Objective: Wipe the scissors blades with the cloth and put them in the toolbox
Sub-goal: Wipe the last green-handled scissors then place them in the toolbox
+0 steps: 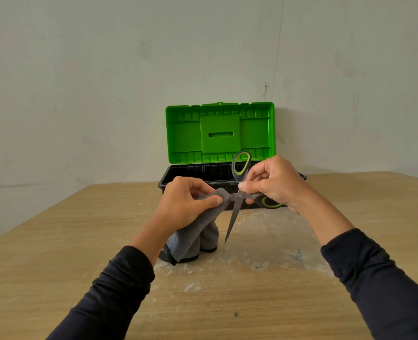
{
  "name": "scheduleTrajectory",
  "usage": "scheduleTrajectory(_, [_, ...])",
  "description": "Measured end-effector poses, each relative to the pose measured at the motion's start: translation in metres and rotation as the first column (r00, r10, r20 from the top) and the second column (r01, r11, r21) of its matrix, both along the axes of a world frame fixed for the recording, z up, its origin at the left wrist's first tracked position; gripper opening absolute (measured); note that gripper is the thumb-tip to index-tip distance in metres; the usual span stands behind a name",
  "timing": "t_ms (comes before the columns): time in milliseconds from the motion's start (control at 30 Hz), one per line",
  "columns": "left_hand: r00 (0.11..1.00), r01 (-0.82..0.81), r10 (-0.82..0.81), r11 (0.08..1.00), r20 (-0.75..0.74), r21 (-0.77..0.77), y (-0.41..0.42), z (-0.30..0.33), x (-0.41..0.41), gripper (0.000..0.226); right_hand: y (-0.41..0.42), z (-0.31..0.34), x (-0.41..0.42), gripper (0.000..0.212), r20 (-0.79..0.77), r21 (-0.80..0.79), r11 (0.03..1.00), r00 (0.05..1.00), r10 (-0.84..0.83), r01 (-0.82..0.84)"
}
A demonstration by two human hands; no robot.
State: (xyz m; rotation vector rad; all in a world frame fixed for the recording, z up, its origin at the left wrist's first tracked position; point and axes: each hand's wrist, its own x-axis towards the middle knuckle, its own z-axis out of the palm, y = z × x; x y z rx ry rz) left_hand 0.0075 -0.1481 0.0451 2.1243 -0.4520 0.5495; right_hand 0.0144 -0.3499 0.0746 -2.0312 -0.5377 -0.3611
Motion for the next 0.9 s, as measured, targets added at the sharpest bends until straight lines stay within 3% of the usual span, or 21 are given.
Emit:
scheduleTrajectory(267, [0.997,-0.044,0.037,0.993,-0.068,-0.107,0.013,0.001,-0.001,0.009,-0.018,0.005,0.0,0.016,0.014,-0.005,0.998,0.998,-0.067,0.067])
scheduleTrajectory(467, [0.997,-0.006,-0.006,0.989,-0.078,-0.15,0.011,0.002,-0.003,0.006,-0.016,0.005,0.0,0.017,0.006,-0.027,0.997,0.998,-0.07,0.07])
scheduleTrajectory(700, [0.992,0.035,-0.071,0.95,-0.107,-0.31,0.018,0.007,-0.005,0.006,-0.023,0.007,-0.001,0.014,-0.005,-0.021,0.996,0.996,-0.084,0.083])
scheduleTrajectory(900, [0.993,0.114,-0.115,0.984,-0.006,-0.135,0.0,0.004,-0.006,0.01,-0.003,0.001,0.0,0.016,0.055,-0.075,0.996,0.998,-0.036,0.04])
